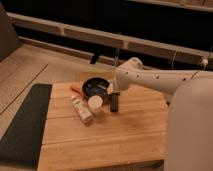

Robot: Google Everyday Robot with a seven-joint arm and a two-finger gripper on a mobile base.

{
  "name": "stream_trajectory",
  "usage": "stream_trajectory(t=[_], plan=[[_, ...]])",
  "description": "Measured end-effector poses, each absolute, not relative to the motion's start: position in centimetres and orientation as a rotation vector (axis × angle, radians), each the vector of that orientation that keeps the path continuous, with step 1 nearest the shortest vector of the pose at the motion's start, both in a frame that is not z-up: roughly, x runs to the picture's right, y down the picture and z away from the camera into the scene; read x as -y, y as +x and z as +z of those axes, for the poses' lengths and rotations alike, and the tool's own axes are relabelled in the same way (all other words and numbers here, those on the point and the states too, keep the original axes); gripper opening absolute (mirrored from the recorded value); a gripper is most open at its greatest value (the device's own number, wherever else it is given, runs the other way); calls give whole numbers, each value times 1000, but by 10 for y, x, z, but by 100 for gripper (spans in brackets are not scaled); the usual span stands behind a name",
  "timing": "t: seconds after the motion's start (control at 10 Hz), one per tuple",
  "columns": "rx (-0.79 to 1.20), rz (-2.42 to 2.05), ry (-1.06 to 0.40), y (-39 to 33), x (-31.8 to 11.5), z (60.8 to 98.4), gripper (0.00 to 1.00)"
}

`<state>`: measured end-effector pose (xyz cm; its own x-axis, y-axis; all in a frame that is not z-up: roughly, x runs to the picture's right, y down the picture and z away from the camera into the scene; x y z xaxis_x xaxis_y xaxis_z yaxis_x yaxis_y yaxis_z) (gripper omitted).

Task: Push the ceramic bowl across the table

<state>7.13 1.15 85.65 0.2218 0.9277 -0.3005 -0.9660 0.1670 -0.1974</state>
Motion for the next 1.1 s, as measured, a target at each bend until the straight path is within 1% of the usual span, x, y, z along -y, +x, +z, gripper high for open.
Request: stream_trajectory(t=[0.2, 0.4, 0.7, 1.1], plan=[[-123, 1353, -378, 71, -13, 856, 65], [-167, 1360, -370, 82, -26, 857, 65], [-273, 1345, -380, 97, -46, 871, 65], [-330, 1252, -428, 72, -54, 894, 65]])
